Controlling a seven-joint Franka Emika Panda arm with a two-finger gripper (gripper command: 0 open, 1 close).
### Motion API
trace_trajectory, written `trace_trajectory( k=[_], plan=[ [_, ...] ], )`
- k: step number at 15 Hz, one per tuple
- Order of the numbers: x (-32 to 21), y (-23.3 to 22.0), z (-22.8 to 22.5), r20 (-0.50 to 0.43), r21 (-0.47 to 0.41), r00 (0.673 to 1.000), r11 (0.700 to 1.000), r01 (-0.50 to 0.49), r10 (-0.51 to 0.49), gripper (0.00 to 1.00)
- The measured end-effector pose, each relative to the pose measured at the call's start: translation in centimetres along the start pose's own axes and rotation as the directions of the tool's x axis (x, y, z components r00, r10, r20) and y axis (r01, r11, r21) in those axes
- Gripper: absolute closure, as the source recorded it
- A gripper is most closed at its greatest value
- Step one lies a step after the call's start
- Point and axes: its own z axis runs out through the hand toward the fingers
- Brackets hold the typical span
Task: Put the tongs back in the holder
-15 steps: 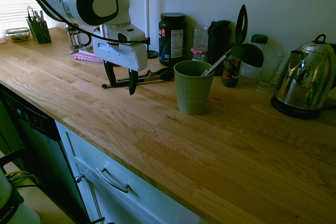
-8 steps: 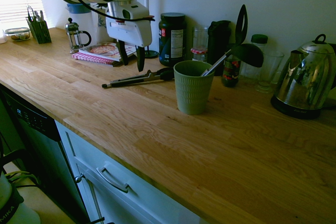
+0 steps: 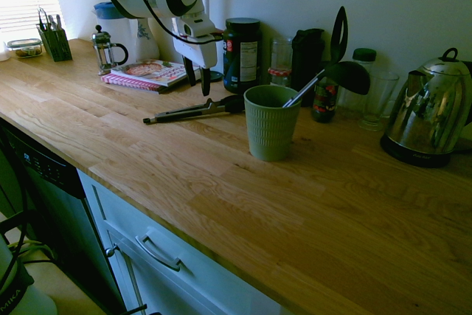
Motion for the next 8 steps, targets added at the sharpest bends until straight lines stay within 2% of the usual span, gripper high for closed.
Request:
trace_trajectory(
  k=[3, 4, 8],
  plan=[
    [0.8, -0.3, 0.8, -0.005, -0.007, 1.0, 1.0, -0.013, 0.013, 0.0],
    [1.1, -0.2, 1.0, -0.006, -0.01, 1.0, 1.0, -0.017, 0.017, 1.0],
    [1.7, -0.1, 2.4, 0.007, -0.014, 0.999, 0.999, -0.037, 0.037, 1.0]
  ],
)
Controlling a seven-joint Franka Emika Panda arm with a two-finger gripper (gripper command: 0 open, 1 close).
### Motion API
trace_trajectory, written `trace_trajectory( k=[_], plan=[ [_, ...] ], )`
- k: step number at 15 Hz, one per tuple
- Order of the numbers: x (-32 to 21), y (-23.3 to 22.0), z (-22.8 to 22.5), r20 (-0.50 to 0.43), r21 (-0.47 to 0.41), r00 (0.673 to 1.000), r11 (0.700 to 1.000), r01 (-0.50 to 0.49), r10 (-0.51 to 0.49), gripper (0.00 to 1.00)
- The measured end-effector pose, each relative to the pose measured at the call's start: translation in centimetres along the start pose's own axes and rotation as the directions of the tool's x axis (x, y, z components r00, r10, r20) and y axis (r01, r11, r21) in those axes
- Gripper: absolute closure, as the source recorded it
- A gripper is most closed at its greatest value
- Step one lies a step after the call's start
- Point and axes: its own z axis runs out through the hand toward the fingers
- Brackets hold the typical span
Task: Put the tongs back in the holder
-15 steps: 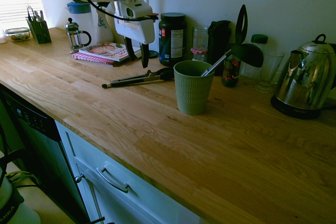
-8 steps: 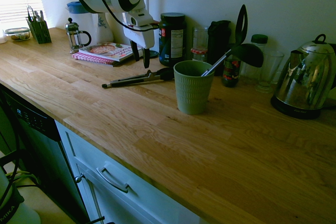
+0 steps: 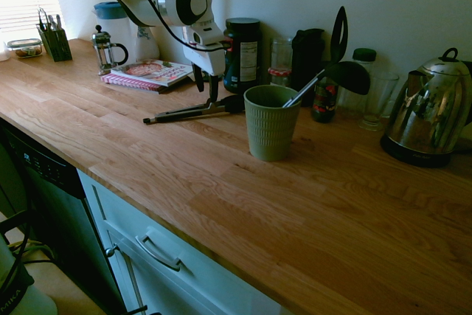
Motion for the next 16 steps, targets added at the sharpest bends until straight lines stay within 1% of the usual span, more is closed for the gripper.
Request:
trace_trajectory(
  k=[8, 16],
  plan=[
    [0.2, 0.9, 1.5, 0.052, -0.003, 0.999, 1.0, 0.007, -0.007, 1.0],
    [0.3, 1.6, 2.4, 0.066, 0.004, 0.998, 1.0, 0.02, -0.02, 1.0]
  ],
)
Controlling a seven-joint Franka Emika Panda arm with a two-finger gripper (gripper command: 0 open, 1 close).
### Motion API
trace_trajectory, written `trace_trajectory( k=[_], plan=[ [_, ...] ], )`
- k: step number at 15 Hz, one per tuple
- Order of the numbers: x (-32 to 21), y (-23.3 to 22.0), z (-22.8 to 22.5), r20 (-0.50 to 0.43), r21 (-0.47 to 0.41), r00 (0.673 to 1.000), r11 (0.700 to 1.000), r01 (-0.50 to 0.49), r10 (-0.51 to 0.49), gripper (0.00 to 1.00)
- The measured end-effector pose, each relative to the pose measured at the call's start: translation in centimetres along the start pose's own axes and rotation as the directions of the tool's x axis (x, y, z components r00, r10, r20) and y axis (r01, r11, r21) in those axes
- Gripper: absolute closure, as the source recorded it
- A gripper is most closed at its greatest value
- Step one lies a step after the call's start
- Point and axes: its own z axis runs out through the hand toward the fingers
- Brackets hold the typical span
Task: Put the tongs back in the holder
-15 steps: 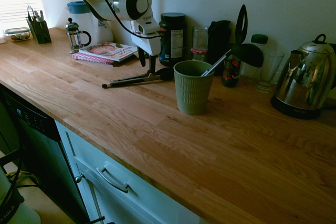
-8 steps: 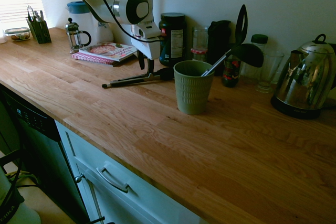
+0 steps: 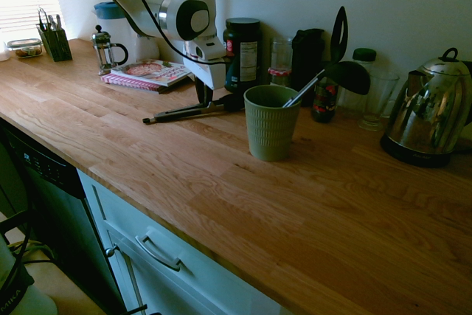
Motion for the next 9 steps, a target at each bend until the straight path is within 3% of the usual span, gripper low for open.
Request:
trace_trajectory(
  k=[9],
  plan=[
    [0.4, 0.3, -1.0, 0.013, 0.024, 1.0, 0.999, 0.024, -0.024, 1.0]
  ],
)
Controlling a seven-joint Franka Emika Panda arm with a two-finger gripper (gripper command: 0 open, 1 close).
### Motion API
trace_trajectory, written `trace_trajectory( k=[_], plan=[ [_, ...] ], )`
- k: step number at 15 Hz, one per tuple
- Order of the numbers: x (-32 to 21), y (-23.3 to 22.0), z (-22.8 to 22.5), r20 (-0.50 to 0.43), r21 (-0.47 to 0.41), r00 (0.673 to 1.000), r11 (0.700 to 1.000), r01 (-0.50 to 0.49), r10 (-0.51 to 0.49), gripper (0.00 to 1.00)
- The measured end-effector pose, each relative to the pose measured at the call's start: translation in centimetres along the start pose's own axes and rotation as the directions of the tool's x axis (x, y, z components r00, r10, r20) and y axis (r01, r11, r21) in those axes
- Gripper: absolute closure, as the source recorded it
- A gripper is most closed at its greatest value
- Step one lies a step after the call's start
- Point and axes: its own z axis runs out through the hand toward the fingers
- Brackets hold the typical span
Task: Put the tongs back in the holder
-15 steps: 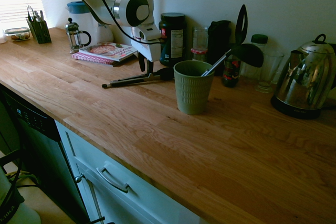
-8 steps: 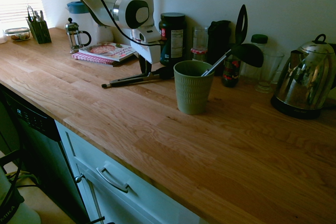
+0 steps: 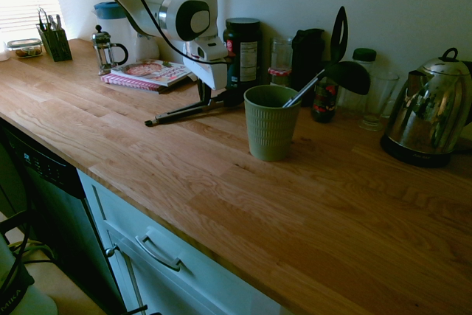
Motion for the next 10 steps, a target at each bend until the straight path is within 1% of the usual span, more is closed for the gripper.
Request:
trace_trajectory(
  k=[2, 4, 5, 7, 8, 10],
  plan=[
    [-0.4, -0.1, -2.7, -0.003, 0.026, 1.0, 0.999, 0.023, -0.023, 1.0],
    [-1.0, 0.2, -7.5, -0.033, 0.029, 0.998, 0.999, 0.045, -0.044, 1.0],
    [-1.2, 0.7, -10.6, -0.091, 0.021, 0.995, 0.999, 0.048, -0.046, 1.0],
    [-1.2, 1.8, -17.0, -0.241, 0.036, 0.97, 0.999, 0.04, -0.03, 1.0],
    [-1.4, 2.5, -19.9, -0.31, 0.049, 0.951, 0.998, 0.036, -0.019, 1.0],
    [-0.8, 3.8, -24.9, -0.435, 0.09, 0.9, 0.996, 0.03, 0.012, 1.0]
  ],
)
